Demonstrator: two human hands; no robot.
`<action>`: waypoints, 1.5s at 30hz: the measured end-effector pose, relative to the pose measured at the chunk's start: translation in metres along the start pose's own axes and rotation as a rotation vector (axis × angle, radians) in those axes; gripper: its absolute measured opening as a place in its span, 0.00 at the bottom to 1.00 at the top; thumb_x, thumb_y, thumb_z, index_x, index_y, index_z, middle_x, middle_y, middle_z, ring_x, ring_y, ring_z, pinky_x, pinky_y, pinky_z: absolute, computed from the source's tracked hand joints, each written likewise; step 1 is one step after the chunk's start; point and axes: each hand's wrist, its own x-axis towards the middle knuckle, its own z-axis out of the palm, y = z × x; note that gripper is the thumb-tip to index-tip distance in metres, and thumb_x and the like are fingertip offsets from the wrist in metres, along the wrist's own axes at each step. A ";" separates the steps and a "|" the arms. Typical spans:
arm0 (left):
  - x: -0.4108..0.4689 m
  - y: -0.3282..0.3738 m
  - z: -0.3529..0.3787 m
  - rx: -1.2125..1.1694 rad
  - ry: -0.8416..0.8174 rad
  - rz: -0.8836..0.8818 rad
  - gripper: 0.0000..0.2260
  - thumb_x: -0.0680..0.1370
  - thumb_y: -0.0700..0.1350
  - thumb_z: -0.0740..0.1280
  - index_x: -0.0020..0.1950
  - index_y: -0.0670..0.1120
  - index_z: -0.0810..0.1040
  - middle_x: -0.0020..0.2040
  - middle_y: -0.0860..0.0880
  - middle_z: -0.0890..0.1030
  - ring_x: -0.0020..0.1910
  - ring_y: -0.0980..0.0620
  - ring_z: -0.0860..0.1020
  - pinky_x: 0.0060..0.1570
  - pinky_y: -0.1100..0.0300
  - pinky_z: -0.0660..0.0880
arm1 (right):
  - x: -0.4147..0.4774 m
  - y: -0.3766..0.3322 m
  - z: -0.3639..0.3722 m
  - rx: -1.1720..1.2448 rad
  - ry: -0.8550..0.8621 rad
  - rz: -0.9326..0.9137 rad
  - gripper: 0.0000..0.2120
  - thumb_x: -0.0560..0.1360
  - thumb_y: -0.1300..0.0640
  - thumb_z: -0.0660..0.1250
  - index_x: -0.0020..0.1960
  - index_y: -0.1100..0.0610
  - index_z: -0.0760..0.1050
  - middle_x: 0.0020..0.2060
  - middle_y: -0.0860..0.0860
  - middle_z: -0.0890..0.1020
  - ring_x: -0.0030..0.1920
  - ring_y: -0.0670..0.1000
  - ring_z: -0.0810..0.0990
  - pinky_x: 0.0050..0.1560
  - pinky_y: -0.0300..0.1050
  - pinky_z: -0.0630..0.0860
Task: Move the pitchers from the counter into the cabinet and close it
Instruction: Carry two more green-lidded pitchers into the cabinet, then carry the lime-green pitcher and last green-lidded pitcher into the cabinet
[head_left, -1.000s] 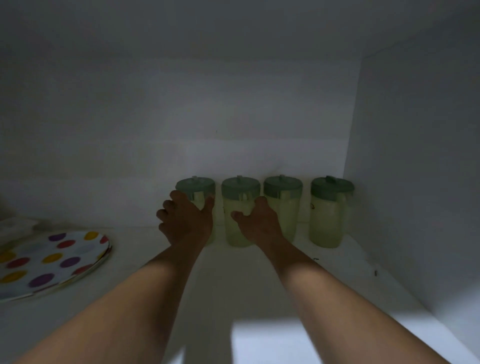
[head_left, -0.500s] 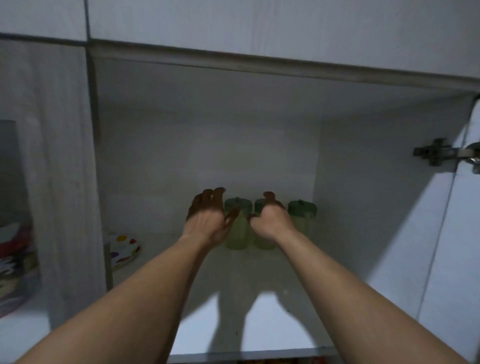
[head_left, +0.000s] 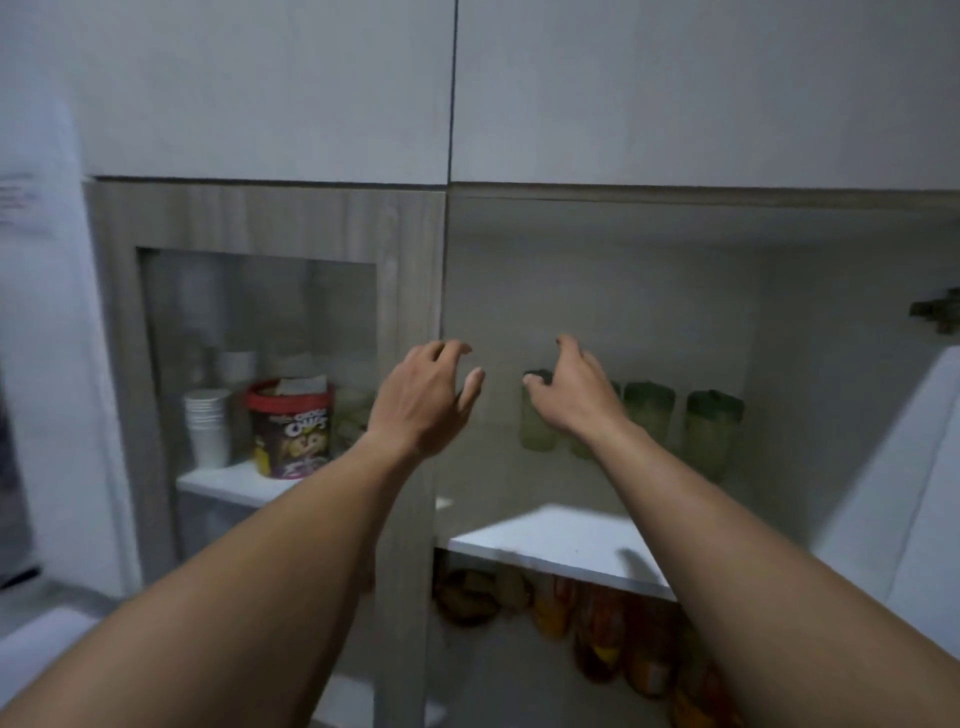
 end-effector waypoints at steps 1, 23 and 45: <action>-0.013 -0.009 -0.016 0.051 0.007 -0.022 0.22 0.82 0.58 0.56 0.68 0.46 0.72 0.64 0.43 0.77 0.62 0.44 0.74 0.59 0.51 0.72 | -0.010 -0.014 0.002 0.009 -0.009 -0.030 0.34 0.79 0.47 0.64 0.79 0.58 0.56 0.73 0.63 0.67 0.73 0.64 0.67 0.71 0.55 0.67; -0.338 -0.203 -0.355 0.684 -0.060 -0.801 0.29 0.81 0.63 0.48 0.79 0.50 0.56 0.79 0.41 0.58 0.79 0.41 0.53 0.74 0.37 0.50 | -0.270 -0.364 0.134 0.231 -0.387 -0.619 0.32 0.80 0.42 0.58 0.79 0.55 0.55 0.73 0.61 0.66 0.74 0.63 0.63 0.71 0.64 0.64; -0.644 -0.339 -0.474 0.602 0.307 -1.439 0.27 0.79 0.58 0.62 0.73 0.45 0.64 0.70 0.41 0.67 0.68 0.38 0.66 0.64 0.42 0.68 | -0.532 -0.555 0.366 0.459 -0.853 -0.768 0.28 0.81 0.46 0.60 0.77 0.54 0.58 0.73 0.58 0.65 0.71 0.61 0.66 0.65 0.58 0.70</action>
